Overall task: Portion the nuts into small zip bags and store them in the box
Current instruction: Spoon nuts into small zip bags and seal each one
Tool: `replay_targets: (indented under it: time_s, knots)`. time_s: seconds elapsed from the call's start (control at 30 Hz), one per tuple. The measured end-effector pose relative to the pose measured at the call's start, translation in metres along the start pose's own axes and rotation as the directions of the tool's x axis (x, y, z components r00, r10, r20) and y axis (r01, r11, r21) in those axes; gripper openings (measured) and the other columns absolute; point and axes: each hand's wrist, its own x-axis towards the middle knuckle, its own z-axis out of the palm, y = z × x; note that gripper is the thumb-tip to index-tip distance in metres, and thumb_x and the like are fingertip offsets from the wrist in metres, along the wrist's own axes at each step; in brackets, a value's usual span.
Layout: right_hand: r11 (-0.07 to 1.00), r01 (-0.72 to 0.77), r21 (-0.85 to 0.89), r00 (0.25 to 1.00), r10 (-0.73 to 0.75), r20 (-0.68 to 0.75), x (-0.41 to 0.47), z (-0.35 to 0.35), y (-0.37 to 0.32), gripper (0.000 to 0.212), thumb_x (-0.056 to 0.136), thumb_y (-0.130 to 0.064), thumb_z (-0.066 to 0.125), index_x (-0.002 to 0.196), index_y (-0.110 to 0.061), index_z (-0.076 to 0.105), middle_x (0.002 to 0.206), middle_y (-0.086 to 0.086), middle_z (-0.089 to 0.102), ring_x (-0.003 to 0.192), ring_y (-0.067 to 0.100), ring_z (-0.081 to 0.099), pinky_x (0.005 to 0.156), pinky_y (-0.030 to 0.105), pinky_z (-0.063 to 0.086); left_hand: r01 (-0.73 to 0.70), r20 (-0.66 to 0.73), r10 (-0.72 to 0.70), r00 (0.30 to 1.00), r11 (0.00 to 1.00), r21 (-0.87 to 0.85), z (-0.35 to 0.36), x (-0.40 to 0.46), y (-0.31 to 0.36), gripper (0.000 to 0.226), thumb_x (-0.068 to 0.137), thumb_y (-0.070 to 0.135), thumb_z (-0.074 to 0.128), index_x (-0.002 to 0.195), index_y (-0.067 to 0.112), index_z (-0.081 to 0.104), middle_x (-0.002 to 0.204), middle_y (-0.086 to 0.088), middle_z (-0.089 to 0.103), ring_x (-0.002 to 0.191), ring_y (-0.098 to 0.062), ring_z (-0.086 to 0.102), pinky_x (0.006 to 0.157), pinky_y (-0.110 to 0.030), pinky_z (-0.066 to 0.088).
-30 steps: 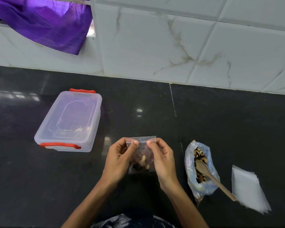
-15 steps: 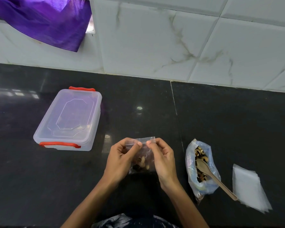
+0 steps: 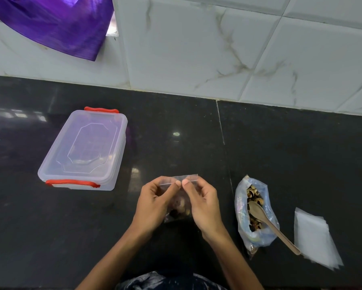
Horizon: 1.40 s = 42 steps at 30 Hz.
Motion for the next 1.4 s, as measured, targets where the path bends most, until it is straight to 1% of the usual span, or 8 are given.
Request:
replay_targets:
  time_s: [0.2, 0.37, 0.47, 0.7, 0.9, 1.07, 1.23, 1.4]
  knots:
    - [0.982, -0.142, 0.126, 0.984, 0.154, -0.092, 0.004, -0.003, 0.002, 0.007, 0.088, -0.018, 0.064, 0.089, -0.013, 0.070, 0.086, 0.008, 0.073, 0.084, 0.021, 0.071, 0.077, 0.041, 0.058, 0.062, -0.045, -0.067, 0.997, 0.993, -0.100, -0.004, 0.003, -0.002, 0.018, 0.079, 0.028, 0.065, 0.081, 0.013, 0.074, 0.083, -0.015, 0.074, 0.077, -0.030, 0.071, 0.071, -0.047, 0.056]
    - [0.958, -0.198, 0.207, 0.980, 0.201, 0.007, 0.004, -0.008, -0.001, 0.028, 0.076, -0.028, 0.069, 0.096, -0.008, 0.071, 0.092, 0.010, 0.074, 0.088, 0.022, 0.072, 0.074, 0.041, 0.059, 0.037, -0.103, -0.049, 0.993, 0.993, -0.116, -0.007, 0.007, 0.001, 0.018, 0.077, 0.024, 0.066, 0.078, 0.009, 0.076, 0.080, -0.015, 0.074, 0.075, -0.028, 0.072, 0.070, -0.041, 0.058]
    - [0.951, -0.196, 0.239, 0.979, 0.205, -0.010, 0.004, -0.011, -0.003, 0.019, 0.082, -0.026, 0.066, 0.087, -0.008, 0.072, 0.081, 0.008, 0.073, 0.079, 0.021, 0.072, 0.070, 0.040, 0.059, 0.041, -0.136, -0.060, 0.989, 0.989, -0.141, -0.009, 0.010, -0.001, 0.014, 0.076, 0.022, 0.068, 0.072, 0.014, 0.078, 0.077, -0.013, 0.074, 0.070, -0.023, 0.072, 0.065, -0.036, 0.057]
    - [0.980, -0.105, 0.168, 0.979, 0.132, -0.153, 0.007, -0.006, 0.000, 0.013, 0.089, -0.018, 0.062, 0.081, -0.010, 0.068, 0.069, 0.000, 0.070, 0.070, 0.015, 0.070, 0.068, 0.035, 0.059, 0.078, -0.044, -0.087, 0.995, 0.980, -0.182, -0.009, 0.009, -0.001, 0.018, 0.077, 0.018, 0.065, 0.080, 0.002, 0.073, 0.076, -0.014, 0.074, 0.063, -0.020, 0.071, 0.051, -0.026, 0.056]
    - [0.986, -0.097, 0.135, 0.973, 0.123, -0.194, 0.009, -0.006, 0.004, 0.020, 0.091, -0.021, 0.060, 0.078, -0.007, 0.065, 0.067, -0.002, 0.068, 0.067, 0.014, 0.071, 0.057, 0.027, 0.056, 0.078, -0.086, -0.097, 0.992, 0.977, -0.200, -0.015, 0.013, -0.004, 0.020, 0.079, 0.019, 0.066, 0.072, 0.001, 0.070, 0.079, -0.018, 0.071, 0.068, -0.024, 0.070, 0.057, -0.032, 0.059]
    - [0.981, -0.131, 0.145, 0.983, 0.147, -0.109, 0.007, -0.005, 0.002, 0.026, 0.093, -0.026, 0.056, 0.086, -0.002, 0.065, 0.071, -0.002, 0.070, 0.071, 0.020, 0.072, 0.061, 0.036, 0.059, 0.013, -0.156, -0.031, 0.987, 0.993, -0.120, -0.012, 0.014, -0.004, 0.030, 0.090, 0.015, 0.060, 0.077, -0.012, 0.061, 0.071, -0.017, 0.064, 0.059, -0.017, 0.063, 0.049, -0.025, 0.051]
    - [0.988, -0.128, 0.084, 0.991, 0.130, -0.022, 0.006, -0.003, 0.003, 0.030, 0.091, -0.034, 0.055, 0.091, -0.007, 0.066, 0.086, 0.005, 0.072, 0.081, 0.023, 0.072, 0.066, 0.040, 0.060, -0.022, -0.191, 0.014, 0.981, 0.999, -0.038, -0.013, 0.015, -0.008, 0.033, 0.088, 0.025, 0.060, 0.082, -0.008, 0.063, 0.081, -0.024, 0.066, 0.074, -0.037, 0.067, 0.066, -0.049, 0.056]
    - [0.990, -0.104, 0.093, 0.989, 0.112, -0.091, 0.009, 0.002, 0.009, 0.015, 0.091, -0.025, 0.059, 0.085, -0.016, 0.068, 0.087, 0.006, 0.072, 0.085, 0.026, 0.071, 0.075, 0.045, 0.058, -0.035, -0.157, 0.030, 0.987, 0.999, -0.030, -0.008, 0.009, -0.010, 0.040, 0.088, 0.035, 0.050, 0.088, -0.004, 0.061, 0.078, -0.009, 0.071, 0.071, -0.021, 0.070, 0.058, -0.033, 0.058]
